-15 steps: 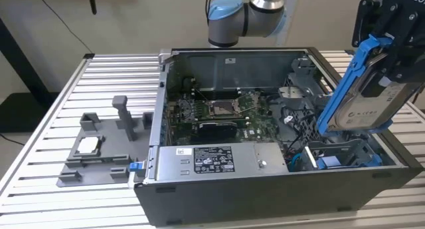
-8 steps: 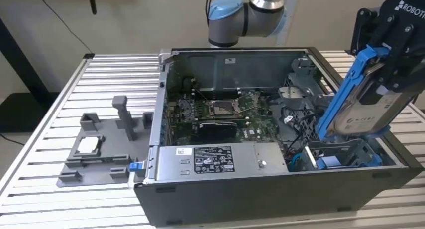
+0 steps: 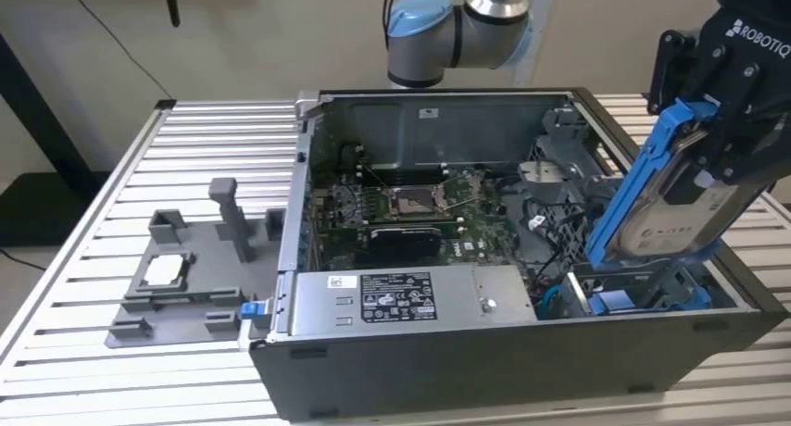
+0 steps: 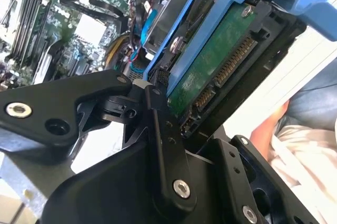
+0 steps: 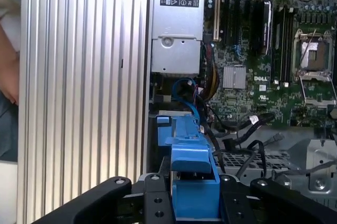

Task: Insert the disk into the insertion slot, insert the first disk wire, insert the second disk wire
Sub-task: 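Insert the disk into the insertion slot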

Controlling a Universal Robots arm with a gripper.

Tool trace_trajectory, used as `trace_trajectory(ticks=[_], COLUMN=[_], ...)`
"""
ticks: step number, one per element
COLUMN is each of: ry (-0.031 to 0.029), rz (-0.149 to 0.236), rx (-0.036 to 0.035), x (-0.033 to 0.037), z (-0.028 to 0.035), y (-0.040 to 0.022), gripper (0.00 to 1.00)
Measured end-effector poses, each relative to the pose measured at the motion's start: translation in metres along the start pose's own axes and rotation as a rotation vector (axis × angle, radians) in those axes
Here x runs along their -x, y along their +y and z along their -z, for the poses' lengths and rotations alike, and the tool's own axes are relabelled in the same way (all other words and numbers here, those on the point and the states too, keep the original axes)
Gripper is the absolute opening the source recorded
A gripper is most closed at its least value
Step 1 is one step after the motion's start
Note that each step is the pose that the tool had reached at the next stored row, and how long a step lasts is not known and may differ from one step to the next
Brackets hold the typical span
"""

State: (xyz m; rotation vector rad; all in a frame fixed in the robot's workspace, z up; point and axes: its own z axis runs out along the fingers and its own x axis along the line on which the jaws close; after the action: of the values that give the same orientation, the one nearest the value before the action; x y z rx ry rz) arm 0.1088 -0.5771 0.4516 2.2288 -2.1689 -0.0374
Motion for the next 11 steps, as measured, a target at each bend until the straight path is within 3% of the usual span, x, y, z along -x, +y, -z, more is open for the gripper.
trace_trajectory(ticks=[7,11], ry=[0.0000,0.0001], rz=[0.000,0.000], rx=[0.0000,0.0000], x=[0.0000,0.0000], z=[-0.0011,-0.0050], y=[-0.0001,-0.0004], gripper=[0.33,0.33])
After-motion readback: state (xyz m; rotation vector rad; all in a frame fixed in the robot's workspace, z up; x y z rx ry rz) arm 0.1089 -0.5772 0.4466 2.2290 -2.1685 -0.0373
